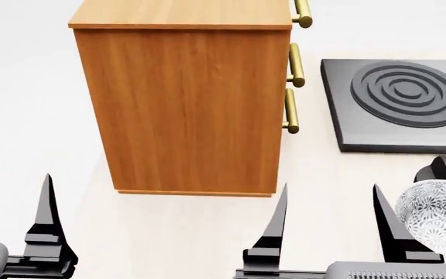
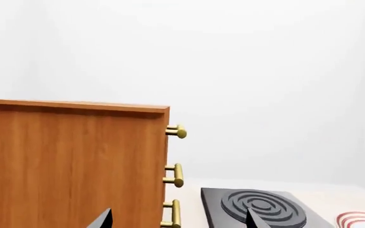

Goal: Put the bowl on the top of the cabinet.

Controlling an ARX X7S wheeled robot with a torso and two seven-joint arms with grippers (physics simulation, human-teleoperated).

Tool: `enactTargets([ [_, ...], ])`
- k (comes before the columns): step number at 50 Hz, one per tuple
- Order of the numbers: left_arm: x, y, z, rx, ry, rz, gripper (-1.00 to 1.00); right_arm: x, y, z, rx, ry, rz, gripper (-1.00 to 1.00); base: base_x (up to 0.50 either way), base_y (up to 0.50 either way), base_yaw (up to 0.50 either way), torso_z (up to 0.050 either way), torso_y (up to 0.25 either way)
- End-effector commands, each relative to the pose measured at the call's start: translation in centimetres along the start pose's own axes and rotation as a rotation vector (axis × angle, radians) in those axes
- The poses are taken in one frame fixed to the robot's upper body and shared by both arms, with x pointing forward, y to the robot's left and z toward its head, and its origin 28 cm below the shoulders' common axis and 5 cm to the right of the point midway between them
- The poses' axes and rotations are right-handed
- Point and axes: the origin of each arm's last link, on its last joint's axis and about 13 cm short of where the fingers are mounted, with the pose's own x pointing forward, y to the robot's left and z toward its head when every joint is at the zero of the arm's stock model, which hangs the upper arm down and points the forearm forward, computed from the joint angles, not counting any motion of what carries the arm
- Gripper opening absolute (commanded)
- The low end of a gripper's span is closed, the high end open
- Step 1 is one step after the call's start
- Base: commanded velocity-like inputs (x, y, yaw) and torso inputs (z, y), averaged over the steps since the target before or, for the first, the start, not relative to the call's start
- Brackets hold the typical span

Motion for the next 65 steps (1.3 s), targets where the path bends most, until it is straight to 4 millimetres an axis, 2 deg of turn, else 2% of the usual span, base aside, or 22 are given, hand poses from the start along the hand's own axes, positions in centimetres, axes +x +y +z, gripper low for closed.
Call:
enactTargets([
  [1,-0.1,0.0,0.1,-0.001,-0.001,-0.003,1.0,-0.1,-0.1,0.3,0.023,-0.005,-0.003,1.0,0.25,0.0,0.0,0.0,0.0],
  [22,-0.1,0.0,0.1,0.001,-0.003,-0.003,1.0,-0.1,0.0,0.0,0.003,-0.003,-0.006,1.0,0.48,0.0,0.0,0.0,0.001],
  [37,-0.1,0.0,0.1,-0.001,-0.004,-0.006,1.0,0.1,-0.2,-0.3,-0.018,0.024,-0.059,1.0,0.01,0.0,0.0,0.0,0.0],
  [41,-0.1,-0.1,0.0,-0.001,-0.002,-0.007,1.0,0.0,-0.1,-0.4,-0.045,0.026,-0.069,1.0,0.0,0.0,0.0,0.0,0.0],
  [43,-0.1,-0.1,-0.1,0.0,-0.001,-0.007,1.0,0.0,0.0,-0.6,-0.12,0.024,-0.092,1.0,0.0,0.0,0.0,0.0,0.0],
  [45,-0.1,-0.1,-0.1,-0.001,-0.001,-0.008,1.0,0.0,0.0,-0.6,-0.091,0.036,-0.09,1.0,0.0,0.0,0.0,0.0,0.0],
  [49,-0.2,-0.1,-0.2,0.002,0.002,-0.01,1.0,0.0,-0.2,0.0,-0.134,0.058,-0.107,1.0,0.0,0.0,0.0,0.0,0.0],
  [57,0.0,0.0,-0.6,0.001,0.011,-0.007,1.0,-0.4,-2.0,3.0,-0.168,0.106,-0.115,1.0,0.0,0.0,0.0,0.0,0.0],
  [59,0.0,0.0,-0.6,0.001,0.015,-0.007,1.0,-0.7,-2.8,3.9,-0.157,0.17,-0.093,1.0,0.0,0.0,0.0,0.0,0.0],
  [65,0.1,-0.1,-0.7,0.003,0.021,-0.006,1.0,-1.5,-3.9,4.7,-0.14,0.262,-0.045,1.0,0.0,0.0,0.0,0.0,0.0],
])
